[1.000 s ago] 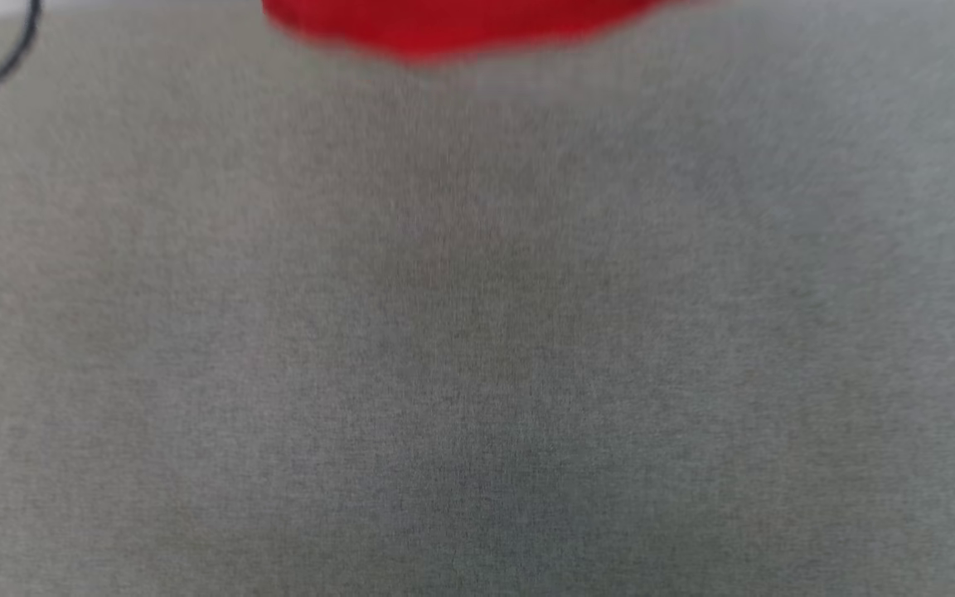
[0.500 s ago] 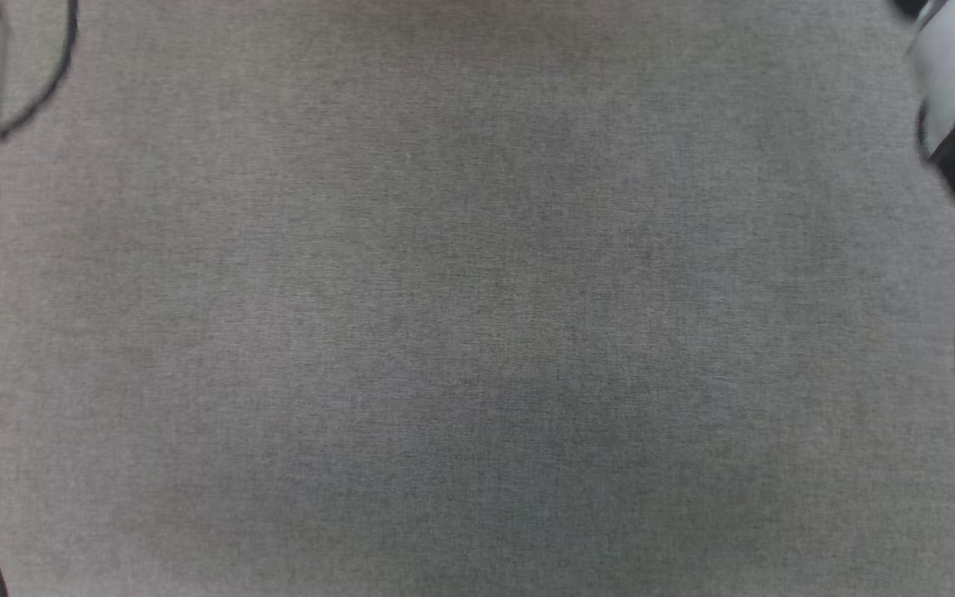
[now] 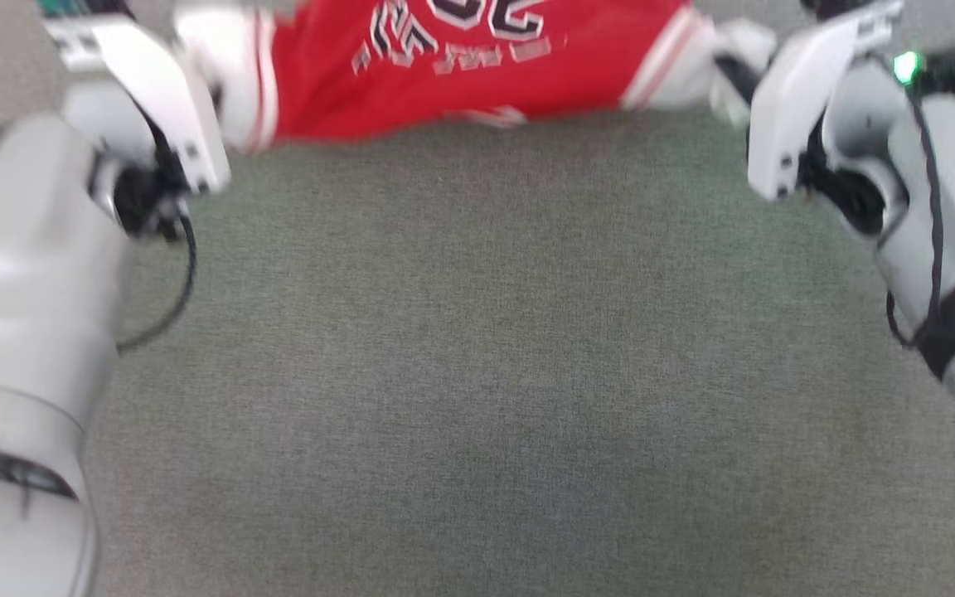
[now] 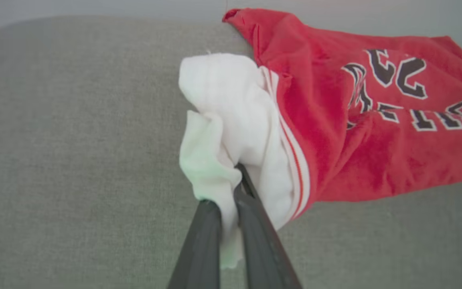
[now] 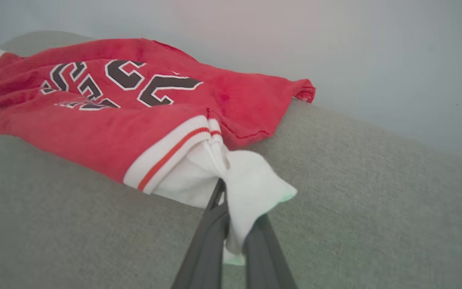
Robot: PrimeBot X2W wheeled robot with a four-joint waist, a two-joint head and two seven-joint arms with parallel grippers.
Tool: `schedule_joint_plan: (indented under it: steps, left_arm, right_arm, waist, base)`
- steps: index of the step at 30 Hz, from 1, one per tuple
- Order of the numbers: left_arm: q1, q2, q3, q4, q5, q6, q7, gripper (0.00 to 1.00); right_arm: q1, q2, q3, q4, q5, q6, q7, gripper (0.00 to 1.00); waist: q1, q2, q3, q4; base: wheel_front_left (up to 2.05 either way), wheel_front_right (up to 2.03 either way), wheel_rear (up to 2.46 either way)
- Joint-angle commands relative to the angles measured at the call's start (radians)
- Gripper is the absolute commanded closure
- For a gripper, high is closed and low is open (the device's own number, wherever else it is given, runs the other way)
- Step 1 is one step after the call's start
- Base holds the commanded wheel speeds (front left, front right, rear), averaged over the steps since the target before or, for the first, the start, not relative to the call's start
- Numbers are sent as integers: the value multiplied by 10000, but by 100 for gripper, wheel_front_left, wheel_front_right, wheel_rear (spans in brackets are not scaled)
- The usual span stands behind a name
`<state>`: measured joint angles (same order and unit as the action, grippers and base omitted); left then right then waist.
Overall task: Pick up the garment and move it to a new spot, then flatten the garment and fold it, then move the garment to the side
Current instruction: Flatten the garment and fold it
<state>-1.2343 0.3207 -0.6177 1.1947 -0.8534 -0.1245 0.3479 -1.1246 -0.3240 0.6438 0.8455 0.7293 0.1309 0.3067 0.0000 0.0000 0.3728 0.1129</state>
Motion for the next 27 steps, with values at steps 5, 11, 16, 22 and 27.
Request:
schedule_joint_plan:
  steps: [5,11,16,22,27]
  left_arm:
    - [1091,-40,-58,59,-272,-56,458,100]
    - [1908,99,-44,-201,-493,-44,650,100]
    - [2701,276,-53,-720,-593,44,888,100]
    - [3906,613,3,-1979,-851,501,1324,100]
    - [5358,1136,45,-3889,-1113,1347,1933,100]
  right_arm:
    - [1258,-474,76,-869,849,-3,675,100]
    - [2308,-898,-11,-1754,1407,-3,1467,100]
    - [3301,-1345,-223,-2716,1658,-3,2257,100]
    - [4555,-1846,-660,-3998,1676,-3,3189,100]
    - [5723,-2292,-1199,-5186,1660,-5,4173,100]
  waist:
    - [0,0,-504,48]
    - [0,0,-878,61]
    - [0,0,-1130,96]
    - [0,0,-1285,127]
    - [0,0,-1239,167]
  base:
    - [0,0,0]
    - [0,0,0]
    - [0,0,0]
    - [0,0,0]
    - [0,0,0]
